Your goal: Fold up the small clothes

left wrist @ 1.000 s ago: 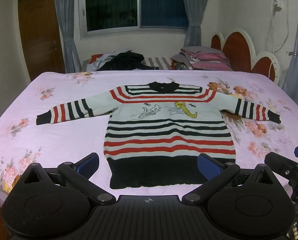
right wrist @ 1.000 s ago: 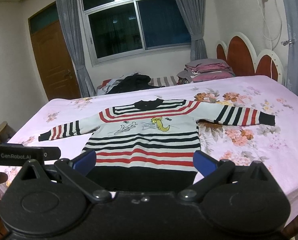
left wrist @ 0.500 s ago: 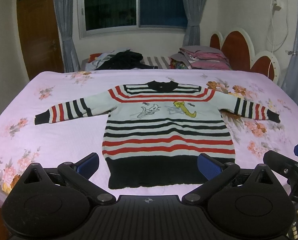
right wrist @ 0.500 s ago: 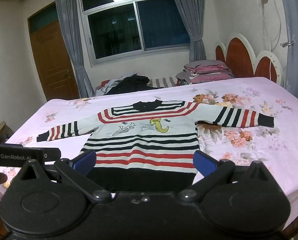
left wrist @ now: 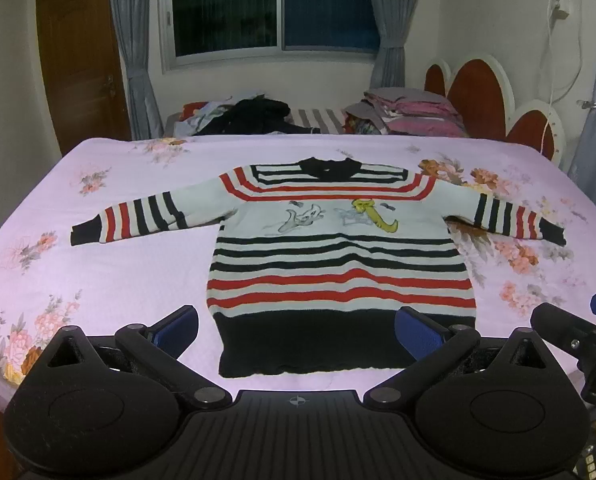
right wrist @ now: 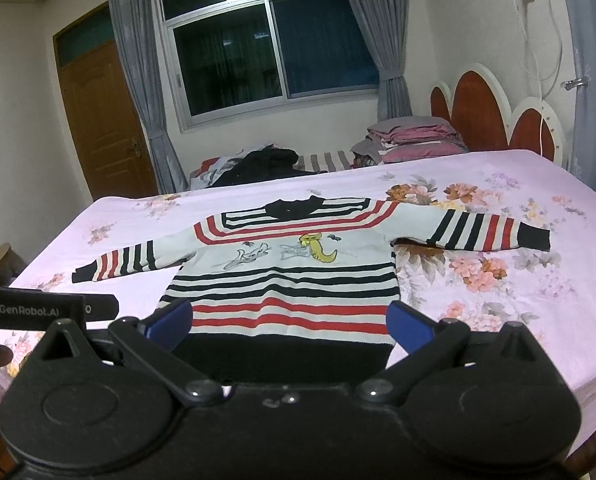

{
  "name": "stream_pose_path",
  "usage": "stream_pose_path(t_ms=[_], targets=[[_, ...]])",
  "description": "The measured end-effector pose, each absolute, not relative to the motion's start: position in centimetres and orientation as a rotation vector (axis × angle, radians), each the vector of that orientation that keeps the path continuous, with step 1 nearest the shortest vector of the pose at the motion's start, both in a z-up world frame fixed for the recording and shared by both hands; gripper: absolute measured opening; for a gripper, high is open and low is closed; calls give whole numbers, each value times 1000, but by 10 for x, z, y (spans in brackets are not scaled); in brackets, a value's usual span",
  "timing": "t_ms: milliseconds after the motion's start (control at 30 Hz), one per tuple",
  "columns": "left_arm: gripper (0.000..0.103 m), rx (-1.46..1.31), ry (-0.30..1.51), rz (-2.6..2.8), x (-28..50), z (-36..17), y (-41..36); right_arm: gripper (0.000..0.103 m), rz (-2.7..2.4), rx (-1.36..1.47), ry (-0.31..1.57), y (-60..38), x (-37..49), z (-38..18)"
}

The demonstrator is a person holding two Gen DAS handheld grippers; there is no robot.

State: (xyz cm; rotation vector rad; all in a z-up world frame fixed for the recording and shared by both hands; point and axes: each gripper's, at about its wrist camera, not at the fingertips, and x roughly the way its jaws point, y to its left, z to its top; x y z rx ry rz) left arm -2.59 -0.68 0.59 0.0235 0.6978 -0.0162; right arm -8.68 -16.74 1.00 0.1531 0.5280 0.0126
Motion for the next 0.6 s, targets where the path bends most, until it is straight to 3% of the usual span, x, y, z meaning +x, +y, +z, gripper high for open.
stream_pose_path(t_ms=[600], targets=[[103,27,733,-13,15,-6,-6,103,-48,143,551,-179,-61,-4]])
